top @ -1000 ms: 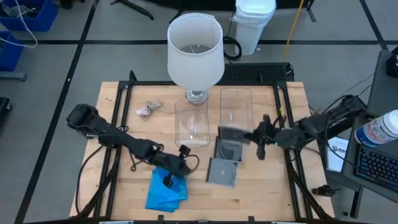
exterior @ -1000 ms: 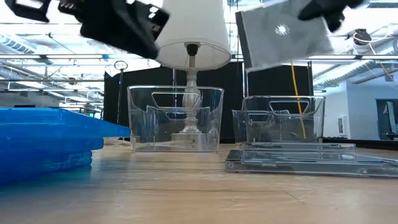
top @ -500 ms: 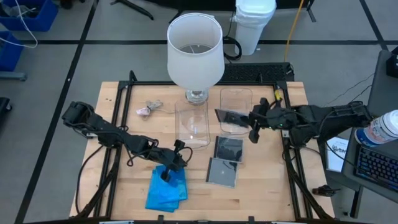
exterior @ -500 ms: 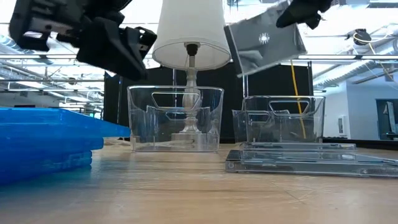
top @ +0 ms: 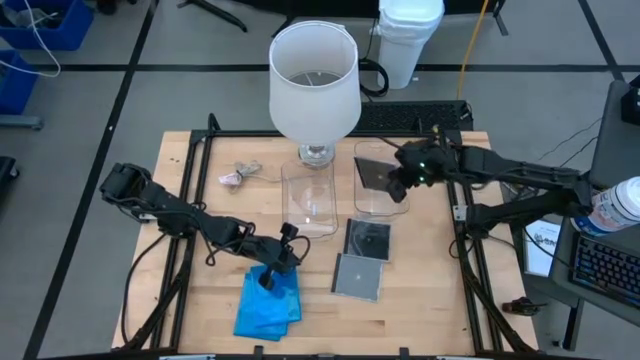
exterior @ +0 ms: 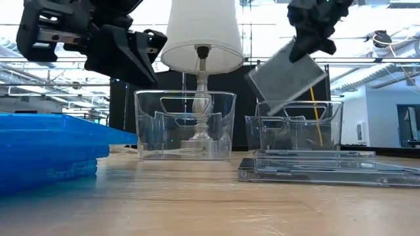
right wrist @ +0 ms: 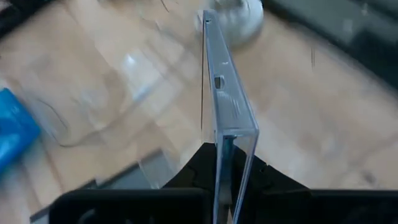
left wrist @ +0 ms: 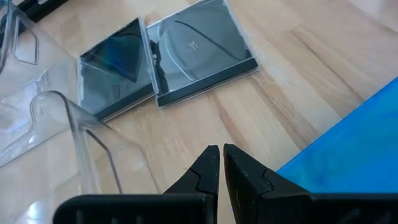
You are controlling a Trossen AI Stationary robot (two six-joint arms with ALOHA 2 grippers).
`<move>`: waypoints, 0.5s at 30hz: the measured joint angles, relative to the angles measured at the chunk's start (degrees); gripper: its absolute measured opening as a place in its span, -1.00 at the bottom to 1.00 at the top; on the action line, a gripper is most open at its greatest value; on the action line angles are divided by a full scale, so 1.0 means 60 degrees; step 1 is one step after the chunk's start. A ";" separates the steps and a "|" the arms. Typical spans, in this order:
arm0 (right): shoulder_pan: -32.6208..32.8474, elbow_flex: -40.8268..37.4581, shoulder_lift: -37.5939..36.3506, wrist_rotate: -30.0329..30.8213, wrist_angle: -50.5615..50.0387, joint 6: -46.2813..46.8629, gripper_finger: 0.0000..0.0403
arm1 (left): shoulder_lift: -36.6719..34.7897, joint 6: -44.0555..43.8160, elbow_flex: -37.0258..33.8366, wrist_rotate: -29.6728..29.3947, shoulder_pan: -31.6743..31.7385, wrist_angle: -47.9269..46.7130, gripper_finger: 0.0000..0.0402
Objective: Pick & place jewel cases by type
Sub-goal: Put the black cd case into the right transparent bin
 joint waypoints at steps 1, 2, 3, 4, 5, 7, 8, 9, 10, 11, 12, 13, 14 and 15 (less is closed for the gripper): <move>-0.0172 0.0048 0.0117 -0.0245 -0.0263 0.0231 -0.92 | 0.0000 0.0012 0.0000 0.0001 0.0001 0.0002 -0.84; -0.0337 0.0071 0.0220 -0.0479 -0.0399 0.0423 -0.92 | 0.0000 0.0008 0.0000 0.0001 0.0001 -0.0004 -0.84; -0.0491 0.0072 0.0327 -0.0703 -0.0438 0.0578 -0.92 | 0.0000 0.0011 0.0000 0.0001 0.0004 -0.0004 -0.84; -0.0662 0.0075 0.0466 -0.0882 -0.0485 0.0725 -0.92 | 0.0000 0.0019 0.0000 -0.0003 0.0008 -0.0004 -0.84; -0.0807 0.0076 0.0595 -0.1052 -0.0516 0.0880 -0.93 | 0.0000 0.0040 0.0000 -0.0003 0.0008 -0.0004 -0.84; -0.1088 0.0076 0.0858 -0.1410 -0.0507 0.1240 -0.93 | 0.0000 0.0101 0.0000 -0.0008 0.0008 -0.0001 -0.84; -0.1213 0.0077 0.0982 -0.1538 -0.0503 0.1454 -0.93 | 0.0000 0.0128 0.0000 -0.0012 0.0008 -0.0001 -0.84; -0.1335 0.0079 0.1107 -0.1723 -0.0498 0.1694 -0.92 | 0.0000 0.0153 0.0000 -0.0014 0.0008 -0.0001 -0.84; -0.1463 0.0079 0.1230 -0.1899 -0.0500 0.1929 -0.91 | 0.0000 0.0161 0.0000 -0.0014 0.0008 -0.0001 -0.84; -0.1593 0.0079 0.1366 -0.2153 -0.0507 0.2189 -0.91 | 0.0000 0.0157 0.0000 -0.0014 0.0008 -0.0001 -0.84; -0.1706 0.0079 0.1476 -0.2444 -0.0517 0.2424 -0.91 | 0.0000 0.0147 0.0000 -0.0014 0.0008 -0.0001 -0.84; -0.1812 0.0079 0.1588 -0.2685 -0.0508 0.2583 -0.91 | 0.0000 0.0126 0.0000 -0.0014 0.0008 -0.0001 -0.84; -0.1904 0.0079 0.1692 -0.2862 -0.0479 0.2693 -0.91 | 0.0000 0.0119 0.0000 -0.0014 0.0008 -0.0001 -0.84; -0.1995 0.0079 0.1799 -0.3009 -0.0452 0.2783 -0.92 | 0.0000 0.0121 0.0000 -0.0014 0.0008 -0.0001 -0.84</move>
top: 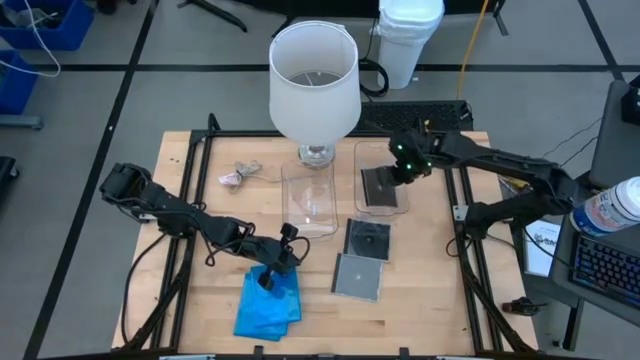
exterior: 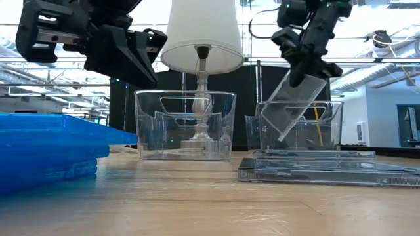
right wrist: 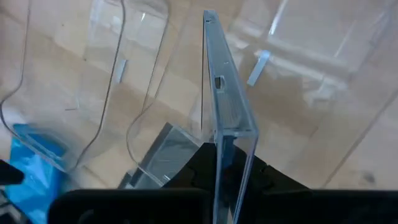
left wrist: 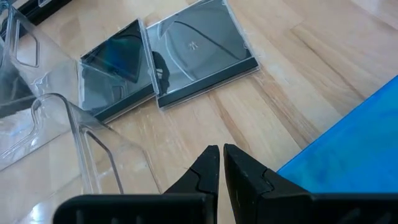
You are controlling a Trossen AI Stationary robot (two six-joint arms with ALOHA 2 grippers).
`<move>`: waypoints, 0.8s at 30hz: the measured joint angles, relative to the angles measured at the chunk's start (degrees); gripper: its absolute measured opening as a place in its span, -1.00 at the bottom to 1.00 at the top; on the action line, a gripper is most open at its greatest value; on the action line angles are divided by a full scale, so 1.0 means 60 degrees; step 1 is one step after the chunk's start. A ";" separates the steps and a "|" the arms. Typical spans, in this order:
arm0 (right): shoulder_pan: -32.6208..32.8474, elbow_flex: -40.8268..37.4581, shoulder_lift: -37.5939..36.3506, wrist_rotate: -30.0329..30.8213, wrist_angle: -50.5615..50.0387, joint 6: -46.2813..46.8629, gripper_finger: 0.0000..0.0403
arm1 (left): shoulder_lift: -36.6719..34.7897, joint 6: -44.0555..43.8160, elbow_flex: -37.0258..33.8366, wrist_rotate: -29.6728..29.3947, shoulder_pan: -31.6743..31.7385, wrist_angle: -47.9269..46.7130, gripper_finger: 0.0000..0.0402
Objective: Pick & place jewel cases by type
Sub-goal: Put the black cd case into the right transparent bin
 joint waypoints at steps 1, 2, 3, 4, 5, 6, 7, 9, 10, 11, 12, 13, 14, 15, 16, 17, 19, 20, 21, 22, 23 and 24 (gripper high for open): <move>-0.0067 0.0000 0.0103 -0.0067 0.0009 0.0113 -0.92 | 0.0000 0.0000 0.0000 0.0000 0.0000 0.0000 -0.84; -0.0134 0.0000 0.0217 -0.0167 0.0025 0.0232 -0.92 | 0.0000 0.0000 0.0000 0.0000 0.0000 -0.0001 -0.84; -0.0193 0.0000 0.0311 -0.0277 0.0058 0.0329 -0.92 | 0.0000 0.0000 0.0000 0.0000 0.0000 0.0000 -0.84; -0.0244 0.0000 0.0404 -0.0376 0.0122 0.0388 -0.92 | 0.0000 0.0014 0.0000 0.0000 0.0000 -0.0001 -0.84; -0.0301 0.0000 0.0496 -0.0518 0.0174 0.0410 -0.92 | 0.0000 0.0061 0.0000 0.0000 0.0000 -0.0004 -0.84; -0.0341 0.0000 0.0579 -0.0667 0.0262 0.0425 -0.91 | 0.0000 0.0102 0.0001 0.0000 0.0000 -0.0003 -0.84; -0.0378 0.0000 0.0669 -0.0794 0.0354 0.0446 -0.90 | 0.0000 0.0117 0.0004 0.0003 0.0000 -0.0004 -0.84; -0.0424 -0.0058 0.0832 -0.1014 0.0577 0.0511 -0.90 | 0.0004 0.0131 0.0004 0.0004 0.0000 -0.0007 -0.84; -0.0424 -0.0062 0.0929 -0.1017 0.0604 0.0523 -0.90 | 0.0004 0.0131 0.0004 0.0004 0.0000 -0.0017 -0.84; -0.0435 -0.0064 0.1035 -0.1015 0.0614 0.0509 -0.91 | 0.0004 0.0127 0.0004 0.0002 0.0000 -0.0031 -0.84; -0.0464 -0.0073 0.1118 -0.1019 0.0615 0.0429 -0.92 | 0.0004 0.0127 0.0004 0.0004 0.0000 -0.0051 -0.84; -0.0478 -0.0076 0.1198 -0.1019 0.0610 0.0366 -0.92 | 0.0004 0.0127 0.0004 0.0004 0.0000 -0.0067 -0.84; -0.0482 -0.0076 0.1290 -0.1018 0.0614 0.0343 -0.92 | 0.0004 0.0127 0.0004 0.0004 0.0000 -0.0080 -0.84; -0.0482 -0.0076 0.1370 -0.1020 0.0629 0.0327 -0.92 | 0.0004 0.0127 0.0004 0.0004 0.0000 -0.0096 -0.84; -0.0489 -0.0076 0.1428 -0.1034 0.0641 0.0245 -0.91 | 0.0004 0.0137 0.0004 0.0004 0.0000 -0.0107 -0.84; -0.0489 -0.0073 0.1485 -0.1033 0.0667 0.0118 -0.90 | 0.0004 0.0143 0.0004 0.0004 0.0000 -0.0111 -0.84; -0.0489 -0.0073 0.1574 -0.1037 0.0677 -0.0110 -0.87 | 0.0004 0.0138 0.0007 0.0004 0.0000 -0.0166 -0.84; -0.0489 -0.0073 0.1613 -0.1037 0.0687 -0.0225 -0.85 | 0.0004 0.0138 0.0007 0.0004 0.0000 -0.0201 -0.84; -0.0489 -0.0073 0.1633 -0.1037 0.0700 -0.0380 -0.84 | 0.0004 0.0138 0.0007 0.0006 0.0000 -0.0223 -0.84; -0.0489 -0.0073 0.1635 -0.1028 0.0703 -0.0572 -0.83 | 0.0004 0.0135 0.0007 0.0006 0.0000 -0.0235 -0.84; -0.0489 -0.0073 0.1630 -0.1024 0.0697 -0.0769 -0.81 | 0.0004 0.0135 0.0007 0.0004 0.0000 -0.0244 -0.84; -0.0489 -0.0073 0.1626 -0.1020 0.0687 -0.0920 -0.80 | 0.0004 0.0134 0.0007 0.0006 0.0000 -0.0244 -0.84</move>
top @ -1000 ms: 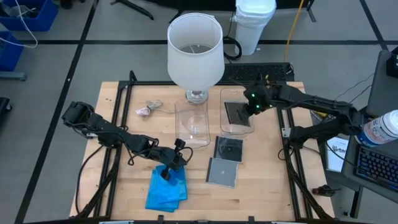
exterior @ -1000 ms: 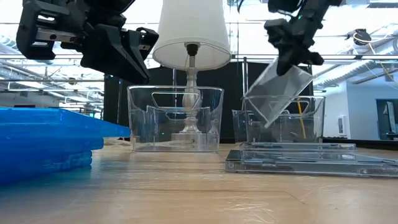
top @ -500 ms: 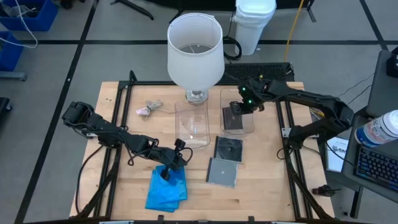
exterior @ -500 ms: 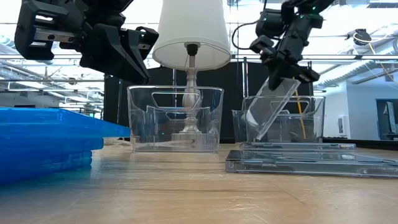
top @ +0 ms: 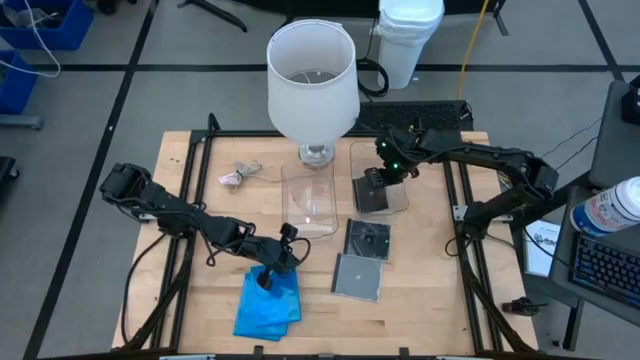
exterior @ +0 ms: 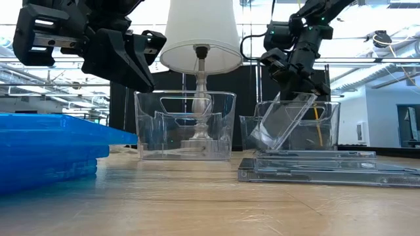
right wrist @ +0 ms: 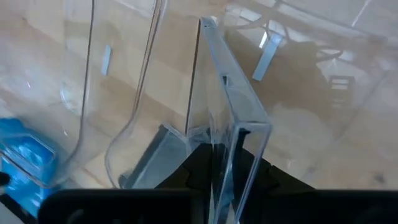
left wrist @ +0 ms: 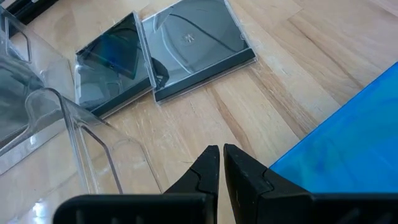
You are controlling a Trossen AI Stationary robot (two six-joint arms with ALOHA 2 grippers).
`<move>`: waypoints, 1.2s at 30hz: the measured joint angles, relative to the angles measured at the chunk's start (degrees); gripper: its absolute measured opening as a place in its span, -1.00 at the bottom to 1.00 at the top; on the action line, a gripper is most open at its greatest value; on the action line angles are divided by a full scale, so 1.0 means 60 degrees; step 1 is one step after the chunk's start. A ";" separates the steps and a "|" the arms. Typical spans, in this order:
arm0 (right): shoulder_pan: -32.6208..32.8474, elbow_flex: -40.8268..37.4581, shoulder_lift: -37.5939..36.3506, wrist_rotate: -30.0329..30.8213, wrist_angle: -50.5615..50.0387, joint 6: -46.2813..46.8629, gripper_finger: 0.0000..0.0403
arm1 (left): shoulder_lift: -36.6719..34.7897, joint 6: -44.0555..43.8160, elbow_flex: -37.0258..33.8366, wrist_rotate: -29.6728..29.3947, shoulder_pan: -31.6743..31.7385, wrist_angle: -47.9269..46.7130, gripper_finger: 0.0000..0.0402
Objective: Pick & place jewel cases by type
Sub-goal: Put the black cd case into the right transparent bin, then put the blue cd case into the left transparent bin
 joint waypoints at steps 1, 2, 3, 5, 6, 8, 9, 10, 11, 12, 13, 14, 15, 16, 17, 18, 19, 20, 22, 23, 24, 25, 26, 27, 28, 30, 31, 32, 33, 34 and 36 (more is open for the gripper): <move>0.0000 -0.0001 -0.0011 0.0002 -0.0014 -0.0147 -0.79 | 0.0000 -0.0003 0.0000 -0.0001 0.0000 0.0000 -0.84; 0.0002 -0.0004 -0.0035 0.0007 -0.0039 -0.0310 -0.78 | 0.0000 -0.0008 0.0000 0.0001 0.0000 0.0000 -0.84; 0.0004 -0.0004 -0.0049 0.0009 -0.0065 -0.0475 -0.77 | 0.0000 -0.0017 0.0000 0.0001 0.0000 0.0000 -0.84; 0.0004 -0.0004 -0.0056 0.0016 -0.0117 -0.0677 -0.74 | 0.0000 -0.0021 0.0000 0.0001 0.0000 0.0004 -0.84; 0.0007 -0.0004 -0.0052 0.0029 -0.0165 -0.0738 -0.72 | 0.0000 -0.0021 0.0000 0.0001 0.0000 0.0004 -0.84; 0.0015 -0.0004 -0.0052 0.0038 -0.0331 -0.0913 -0.69 | 0.0000 -0.0021 0.0000 0.0001 0.0000 0.0007 -0.84; 0.0018 -0.0007 -0.0052 0.0050 -0.0373 -0.1107 -0.66 | 0.0000 -0.0021 0.0000 0.0001 0.0000 0.0007 -0.84; 0.0030 -0.0007 -0.0052 0.0052 -0.0381 -0.1350 -0.64 | 0.0000 -0.0021 0.0000 0.0001 0.0000 0.0007 -0.84; 0.0033 -0.0007 -0.0052 0.0052 -0.0384 -0.1602 -0.61 | 0.0000 -0.0021 0.0000 0.0001 0.0000 0.0011 -0.84; 0.0036 -0.0007 -0.0052 0.0053 -0.0406 -0.1815 -0.58 | 0.0000 -0.0029 0.0000 0.0001 0.0000 0.0011 -0.84; 0.0036 -0.0007 -0.0061 0.0083 -0.0431 -0.1915 -0.55 | 0.0000 -0.0042 0.0000 0.0001 0.0000 0.0011 -0.84; 0.0041 -0.0007 -0.0071 0.0189 -0.0447 -0.1953 -0.51 | 0.0000 -0.0060 0.0000 0.0001 0.0000 0.0011 -0.84; 0.0077 -0.0007 -0.0081 0.0356 -0.0449 -0.1973 -0.47 | 0.0000 -0.0064 0.0000 0.0001 0.0000 0.0011 -0.84; 0.0097 -0.0007 -0.0081 0.0528 -0.0450 -0.2039 -0.43 | 0.0000 -0.0068 0.0000 0.0004 0.0000 0.0011 -0.84; 0.0110 -0.0007 -0.0081 0.0703 -0.0449 -0.2228 -0.39 | 0.0000 -0.0068 0.0000 0.0001 0.0000 0.0011 -0.84; 0.0134 -0.0007 -0.0081 0.0830 -0.0471 -0.2453 -0.35 | 0.0000 -0.0068 0.0000 0.0001 0.0000 0.0011 -0.84; 0.0152 -0.0007 -0.0081 0.0861 -0.0497 -0.2619 -0.31 | 0.0000 -0.0068 0.0000 0.0002 0.0000 0.0012 -0.84; 0.0157 -0.0007 -0.0081 0.0861 -0.0509 -0.2759 -0.27 | 0.0000 -0.0068 0.0000 0.0001 0.0000 0.0013 -0.84; 0.0157 -0.0010 -0.0081 0.0873 -0.0517 -0.2985 -0.19 | 0.0000 -0.0068 0.0000 0.0004 0.0000 0.0015 -0.84; 0.0157 -0.0007 -0.0081 0.0979 -0.0525 -0.3064 -0.16 | 0.0000 -0.0064 0.0000 0.0005 0.0000 0.0015 -0.84; 0.0160 -0.0009 -0.0081 0.1123 -0.0542 -0.3143 -0.13 | 0.0000 -0.0061 0.0000 0.0003 0.0000 0.0015 -0.84; 0.0160 -0.0007 -0.0086 0.1312 -0.0579 -0.3234 -0.10 | 0.0000 -0.0061 0.0000 0.0005 0.0000 0.0015 -0.84; 0.0157 -0.0011 -0.0135 0.1433 -0.0627 -0.3310 -0.07 | 0.0000 -0.0061 0.0000 0.0004 0.0000 0.0015 -0.84; 0.0153 -0.0018 -0.0200 0.1595 -0.0671 -0.3413 -0.05 | 0.0000 -0.0061 0.0000 0.0001 0.0000 0.0015 -0.84; 0.0153 -0.0018 -0.0271 0.1766 -0.0687 -0.3514 -0.03 | 0.0000 -0.0061 0.0000 0.0003 0.0000 0.0015 -0.84; 0.0153 -0.0018 -0.0444 0.1968 -0.0676 -0.3632 0.01 | 0.0000 -0.0068 0.0000 0.0004 0.0000 0.0018 -0.84; 0.0153 -0.0018 -0.0559 0.2076 -0.0673 -0.3661 0.02 | 0.0000 -0.0068 0.0000 0.0005 0.0000 0.0019 -0.84; 0.0153 -0.0018 -0.0706 0.2141 -0.0666 -0.3702 0.04 | 0.0000 -0.0068 0.0000 0.0005 0.0000 0.0022 -0.84; 0.0153 -0.0018 -0.0855 0.2232 -0.0669 -0.3736 0.05 | 0.0000 -0.0068 0.0000 0.0003 0.0000 0.0025 -0.84; 0.0153 -0.0018 -0.1012 0.2350 -0.0669 -0.3753 0.06 | 0.0000 -0.0068 0.0000 0.0003 0.0000 0.0025 -0.84; 0.0153 -0.0018 -0.1332 0.2558 -0.0694 -0.3751 0.07 | 0.0000 -0.0044 0.0000 0.0001 0.0000 0.0046 -0.84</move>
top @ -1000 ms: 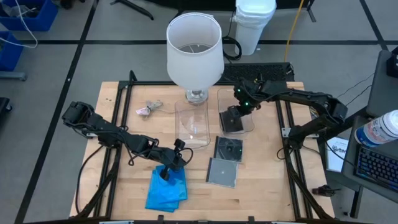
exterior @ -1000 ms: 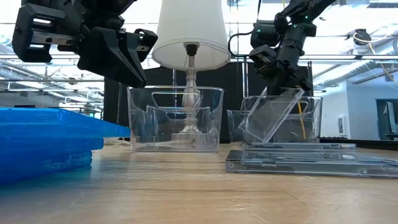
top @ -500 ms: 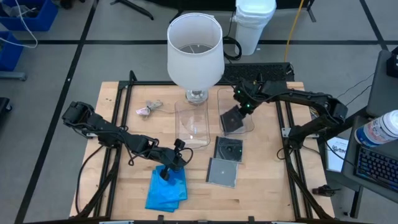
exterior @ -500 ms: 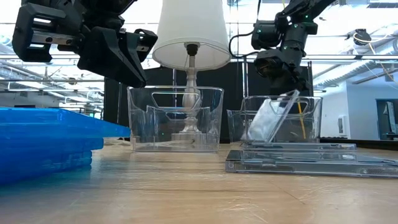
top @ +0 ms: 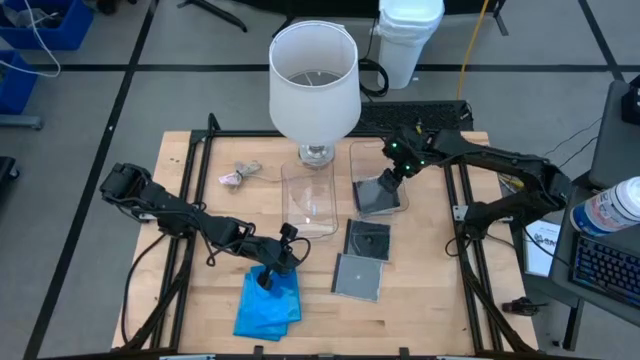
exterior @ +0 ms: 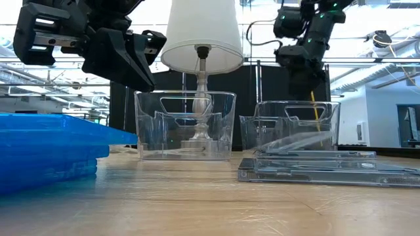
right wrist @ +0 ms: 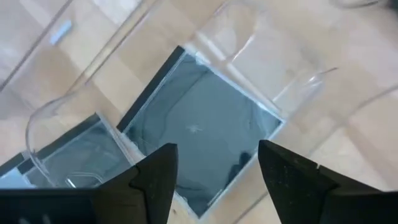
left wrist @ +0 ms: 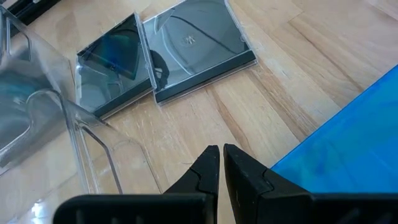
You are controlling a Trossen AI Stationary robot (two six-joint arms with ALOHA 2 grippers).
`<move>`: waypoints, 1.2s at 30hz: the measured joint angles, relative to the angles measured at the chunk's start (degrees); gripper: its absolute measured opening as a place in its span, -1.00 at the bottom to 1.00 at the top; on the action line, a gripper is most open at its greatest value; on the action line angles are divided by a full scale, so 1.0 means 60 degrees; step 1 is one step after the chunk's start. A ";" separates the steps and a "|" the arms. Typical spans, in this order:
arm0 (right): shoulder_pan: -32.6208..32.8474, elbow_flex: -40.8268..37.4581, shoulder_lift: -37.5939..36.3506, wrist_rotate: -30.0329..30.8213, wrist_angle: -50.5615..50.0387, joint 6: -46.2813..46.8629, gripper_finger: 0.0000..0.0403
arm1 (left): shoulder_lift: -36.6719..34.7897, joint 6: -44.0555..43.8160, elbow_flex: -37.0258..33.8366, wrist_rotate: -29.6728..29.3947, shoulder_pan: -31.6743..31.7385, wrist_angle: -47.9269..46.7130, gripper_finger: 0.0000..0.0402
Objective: Pick & place jewel cases by type
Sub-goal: Put the blue cd case into the left transparent bin
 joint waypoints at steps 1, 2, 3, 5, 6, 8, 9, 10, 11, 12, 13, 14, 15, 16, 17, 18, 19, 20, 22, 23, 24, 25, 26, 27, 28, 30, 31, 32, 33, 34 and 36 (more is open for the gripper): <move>0.0000 0.0000 -0.0186 0.0034 -0.0017 0.0005 0.08 | 0.0000 0.0011 0.0000 0.0000 0.0000 0.0004 -0.84; 0.0000 0.0000 -0.0386 0.0030 -0.0041 0.0017 0.08 | 0.0000 0.0012 0.0000 -0.0002 0.0000 0.0024 -0.84; 0.0003 0.0004 -0.0580 0.0027 -0.0081 0.0019 0.08 | 0.0000 0.0012 0.0000 -0.0026 0.0000 0.0086 -0.84; 0.0075 0.0004 -0.0952 -0.0007 -0.0220 0.0128 0.07 | 0.0004 -0.0025 0.0000 -0.0160 -0.0002 0.0299 -0.84; 0.0155 0.0004 -0.1138 -0.0012 -0.0318 0.0230 0.07 | 0.0004 -0.0099 0.0000 -0.0193 0.0000 0.0388 -0.84; 0.0358 0.0004 -0.1514 -0.0106 -0.0541 0.0303 0.07 | 0.0004 -0.0168 0.0000 -0.0204 0.0000 0.0493 -0.84; 0.0475 0.0004 -0.1704 -0.0246 -0.0639 0.0299 0.07 | 0.0004 -0.0170 0.0000 -0.0204 0.0000 0.0542 -0.84; 0.0639 0.0004 -0.1890 -0.0285 -0.0705 0.0309 0.07 | 0.0004 -0.0170 0.0000 -0.0207 0.0000 0.0600 -0.84; 0.0846 0.0004 -0.2064 -0.0266 -0.0714 0.0348 0.07 | 0.0004 -0.0167 0.0000 -0.0204 0.0000 0.0636 -0.84; 0.1123 0.0004 -0.2258 -0.0266 -0.0714 0.0389 0.06 | 0.0004 -0.0120 0.0000 -0.0205 0.0000 0.0672 -0.84; 0.1418 0.0004 -0.2437 -0.0258 -0.0702 0.0408 0.05 | 0.0004 -0.0039 0.0000 -0.0208 -0.0004 0.0723 -0.84; 0.1735 0.0004 -0.2599 -0.0217 -0.0639 0.0451 0.04 | 0.0004 0.0063 0.0014 -0.0210 -0.0023 0.0749 -0.84; 0.2112 0.0004 -0.2728 -0.0078 -0.0516 0.0528 0.02 | 0.0002 0.0089 0.0059 -0.0243 -0.0029 0.0707 -0.84; 0.2532 0.0004 -0.2835 0.0167 -0.0355 0.0558 -0.01 | -0.0028 -0.0070 0.0104 -0.0297 -0.0030 0.0694 -0.84; 0.3019 0.0004 -0.2898 0.0478 -0.0178 0.0613 -0.03 | -0.0083 -0.0406 0.0146 -0.0350 -0.0040 0.0667 -0.84; 0.3572 -0.0011 -0.2913 0.0897 0.0065 0.0633 -0.06 | -0.0140 -0.0786 0.0230 -0.0387 -0.0040 0.0605 -0.84; 0.4173 -0.0086 -0.2911 0.1340 0.0504 0.0658 -0.09 | -0.0212 -0.1115 0.0354 -0.0409 -0.0036 0.0510 -0.84; 0.4795 -0.0194 -0.2878 0.1670 0.1014 0.0691 -0.12 | -0.0325 -0.1291 0.0463 -0.0427 -0.0042 0.0264 -0.84; 0.5933 -0.0462 -0.2625 0.2219 0.2150 0.0690 -0.19 | -0.0526 -0.1314 0.0653 -0.0799 -0.0235 -0.0486 -0.84; 0.6412 -0.0614 -0.2470 0.2355 0.2785 0.0667 -0.23 | -0.0571 -0.1193 0.0730 -0.1154 -0.0419 -0.0887 -0.84; 0.6890 -0.0788 -0.2274 0.2486 0.3385 0.0590 -0.27 | -0.0616 -0.1109 0.0761 -0.1600 -0.0675 -0.1390 -0.84; 0.7282 -0.0989 -0.2045 0.2572 0.4044 0.0467 -0.30 | -0.0680 -0.1145 0.0772 -0.2062 -0.0934 -0.2020 -0.84; 0.7662 -0.1184 -0.1802 0.2726 0.4725 0.0294 -0.33 | -0.0715 -0.1366 0.0815 -0.2534 -0.1188 -0.2601 -0.84; 0.8011 -0.1405 -0.1514 0.2846 0.5452 0.0109 -0.35 | -0.0726 -0.1718 0.0900 -0.2958 -0.1446 -0.3004 -0.84; 0.8312 -0.1650 -0.1198 0.3034 0.6203 -0.0061 -0.38 | -0.0737 -0.2140 0.0998 -0.3316 -0.1675 -0.3383 -0.84; 0.8821 -0.2015 -0.0488 0.3289 0.7870 -0.0412 -0.42 | -0.0754 -0.2874 0.1075 -0.3716 -0.2159 -0.4208 -0.84; 0.9022 -0.2119 -0.0132 0.3276 0.8625 -0.0677 -0.45 | -0.0748 -0.3093 0.1075 -0.3700 -0.2421 -0.4527 -0.84; 0.9191 -0.2164 0.0218 0.3213 0.9241 -0.1035 -0.47 | -0.0737 -0.3254 0.1072 -0.3569 -0.2662 -0.4745 -0.84; 0.9314 -0.2164 0.0586 0.3050 0.9809 -0.1340 -0.49 | -0.0736 -0.3415 0.1071 -0.3411 -0.2891 -0.4904 -0.84; 0.9403 -0.2155 0.0914 0.2969 1.0301 -0.1468 -0.51 | -0.0738 -0.3595 0.1075 -0.3323 -0.3108 -0.5040 -0.84; 0.9549 -0.2148 0.1492 0.2911 1.0896 -0.1404 -0.56 | -0.0739 -0.3942 0.1073 -0.3280 -0.3481 -0.5192 -0.84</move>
